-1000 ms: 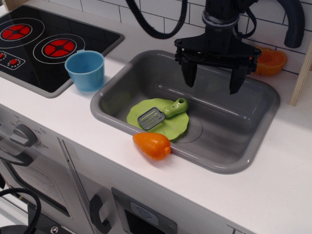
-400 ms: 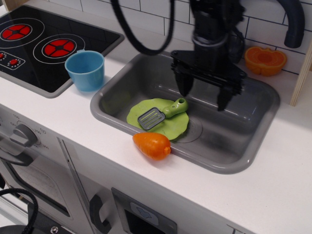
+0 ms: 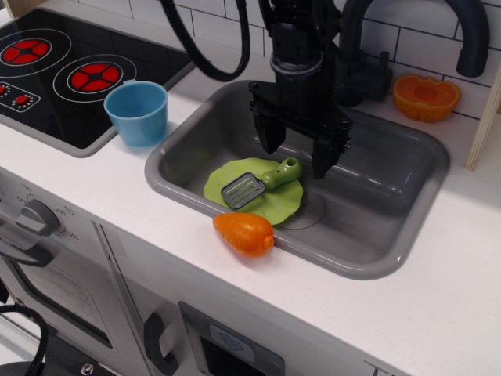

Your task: Take spatula off plate sink

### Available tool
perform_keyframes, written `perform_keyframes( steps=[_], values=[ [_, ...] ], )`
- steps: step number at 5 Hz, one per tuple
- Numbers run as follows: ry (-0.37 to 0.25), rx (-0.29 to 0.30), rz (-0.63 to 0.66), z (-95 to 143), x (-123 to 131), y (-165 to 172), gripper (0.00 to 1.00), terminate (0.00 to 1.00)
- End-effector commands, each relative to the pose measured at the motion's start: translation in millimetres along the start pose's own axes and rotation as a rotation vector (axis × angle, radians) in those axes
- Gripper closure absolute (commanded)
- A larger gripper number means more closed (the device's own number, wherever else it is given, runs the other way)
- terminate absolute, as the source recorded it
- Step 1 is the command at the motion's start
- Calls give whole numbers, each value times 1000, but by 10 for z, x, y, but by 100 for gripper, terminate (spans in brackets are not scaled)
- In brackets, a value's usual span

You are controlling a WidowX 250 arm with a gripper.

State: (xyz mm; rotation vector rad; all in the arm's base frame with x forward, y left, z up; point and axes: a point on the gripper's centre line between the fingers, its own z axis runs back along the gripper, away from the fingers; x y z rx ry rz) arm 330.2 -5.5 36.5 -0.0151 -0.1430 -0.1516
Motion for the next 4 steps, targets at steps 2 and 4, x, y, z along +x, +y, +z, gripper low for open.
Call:
perform_keyframes(
  steps=[2, 4],
  values=[
    [5, -30, -122, -114, 32, 214, 0, 0],
    [-13, -44, -150, -198, 59, 283, 0, 0]
  ],
)
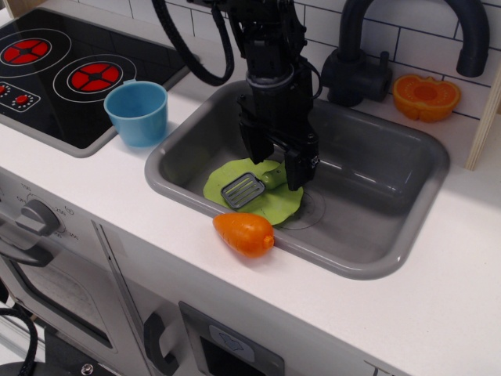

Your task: Take spatula off plate sink

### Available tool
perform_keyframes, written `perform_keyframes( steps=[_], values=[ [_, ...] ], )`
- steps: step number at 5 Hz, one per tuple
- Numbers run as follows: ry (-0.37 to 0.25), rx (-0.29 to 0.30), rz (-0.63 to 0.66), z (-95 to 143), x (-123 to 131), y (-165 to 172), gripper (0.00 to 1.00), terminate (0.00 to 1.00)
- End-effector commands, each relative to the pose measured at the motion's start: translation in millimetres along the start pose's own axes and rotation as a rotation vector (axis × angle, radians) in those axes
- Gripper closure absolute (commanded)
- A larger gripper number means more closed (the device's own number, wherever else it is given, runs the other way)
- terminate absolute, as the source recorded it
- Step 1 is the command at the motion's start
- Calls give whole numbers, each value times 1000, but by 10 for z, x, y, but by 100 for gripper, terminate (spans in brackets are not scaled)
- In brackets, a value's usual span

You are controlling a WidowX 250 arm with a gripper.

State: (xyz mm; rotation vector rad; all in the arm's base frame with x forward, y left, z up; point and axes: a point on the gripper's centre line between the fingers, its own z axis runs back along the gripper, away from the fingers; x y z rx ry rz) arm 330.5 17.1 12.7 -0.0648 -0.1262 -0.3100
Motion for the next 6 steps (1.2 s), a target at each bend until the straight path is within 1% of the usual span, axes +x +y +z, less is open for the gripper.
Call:
perform_keyframes(
  steps=[1, 3, 4, 5, 6],
  values=[
    [-8, 30, 5, -60, 204, 70, 0, 0],
    [-15, 51, -7, -133, 178, 30, 0, 0],
    [1, 56, 8, -155, 163, 20, 100, 0],
    [-2, 68, 19, -196, 135, 32, 100, 0],
    [-6, 55, 33, -156, 119, 36, 100, 0]
  ],
)
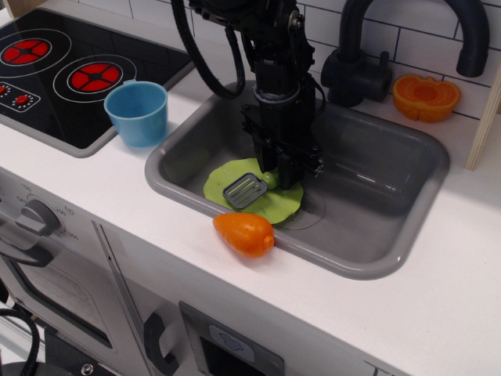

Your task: Take spatula off plate sink

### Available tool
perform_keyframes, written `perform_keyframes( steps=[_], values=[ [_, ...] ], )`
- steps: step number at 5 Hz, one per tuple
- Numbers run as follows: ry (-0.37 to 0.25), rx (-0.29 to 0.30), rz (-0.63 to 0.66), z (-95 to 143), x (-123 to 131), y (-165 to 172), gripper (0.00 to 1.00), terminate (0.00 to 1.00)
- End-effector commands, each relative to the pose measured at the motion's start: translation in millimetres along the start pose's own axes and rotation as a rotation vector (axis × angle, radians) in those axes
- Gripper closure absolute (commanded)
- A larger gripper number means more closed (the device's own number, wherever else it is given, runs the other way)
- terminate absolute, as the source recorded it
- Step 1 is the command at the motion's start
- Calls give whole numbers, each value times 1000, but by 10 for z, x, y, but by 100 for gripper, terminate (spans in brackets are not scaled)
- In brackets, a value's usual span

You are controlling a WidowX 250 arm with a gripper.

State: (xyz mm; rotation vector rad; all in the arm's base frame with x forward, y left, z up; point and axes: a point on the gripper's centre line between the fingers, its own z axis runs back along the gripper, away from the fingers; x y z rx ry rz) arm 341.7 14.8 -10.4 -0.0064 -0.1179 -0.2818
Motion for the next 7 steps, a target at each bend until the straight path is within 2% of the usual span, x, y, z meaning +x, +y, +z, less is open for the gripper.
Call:
perform_keyframes(
  steps=[1, 3, 4, 5, 6, 7],
  values=[
    [-36, -20, 46, 252, 74, 48, 100, 0],
    [-114, -4, 158, 565, 219, 2, 100, 0],
    [-143, 3, 292, 571, 304, -129, 100, 0],
    [-234, 18, 540, 478, 412, -361, 100, 0],
    [-233, 15, 775, 424, 511, -487, 100, 0],
    [-207, 12, 836, 330, 555, -621, 100, 0]
  ],
)
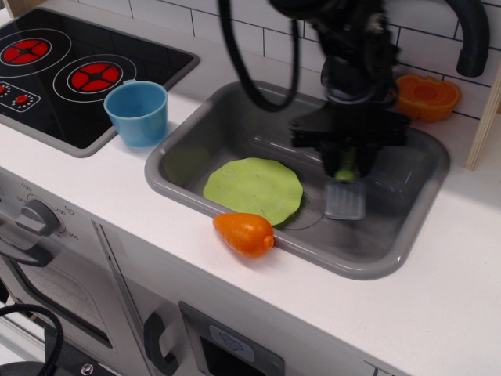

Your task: Take spatula off plate sink

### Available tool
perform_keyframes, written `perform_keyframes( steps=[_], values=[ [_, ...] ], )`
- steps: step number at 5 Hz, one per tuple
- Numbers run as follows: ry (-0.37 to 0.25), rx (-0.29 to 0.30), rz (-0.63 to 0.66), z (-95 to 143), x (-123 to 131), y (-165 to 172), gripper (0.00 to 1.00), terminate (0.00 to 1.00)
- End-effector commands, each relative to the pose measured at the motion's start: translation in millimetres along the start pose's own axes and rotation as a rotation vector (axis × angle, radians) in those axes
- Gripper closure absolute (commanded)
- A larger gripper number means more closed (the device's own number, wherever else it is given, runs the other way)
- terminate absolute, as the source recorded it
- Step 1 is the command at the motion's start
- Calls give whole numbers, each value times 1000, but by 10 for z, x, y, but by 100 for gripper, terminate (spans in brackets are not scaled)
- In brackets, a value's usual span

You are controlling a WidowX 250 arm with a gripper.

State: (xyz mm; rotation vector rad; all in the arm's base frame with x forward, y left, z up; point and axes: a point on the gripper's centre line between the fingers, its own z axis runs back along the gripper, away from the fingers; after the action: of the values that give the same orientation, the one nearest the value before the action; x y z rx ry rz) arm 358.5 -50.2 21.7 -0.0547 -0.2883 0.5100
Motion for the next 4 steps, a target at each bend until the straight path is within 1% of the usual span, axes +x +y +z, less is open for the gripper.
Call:
perform_keyframes(
  steps=[1, 2, 3, 4],
  values=[
    [-11, 5, 31, -77, 3, -251, 100, 0],
    [-12, 12, 36, -133, -37, -266, 100, 0],
    [-43, 26, 194, -127, 4, -142, 100, 0],
    [-69, 59, 385, -107, 45, 41, 100, 0]
  ],
)
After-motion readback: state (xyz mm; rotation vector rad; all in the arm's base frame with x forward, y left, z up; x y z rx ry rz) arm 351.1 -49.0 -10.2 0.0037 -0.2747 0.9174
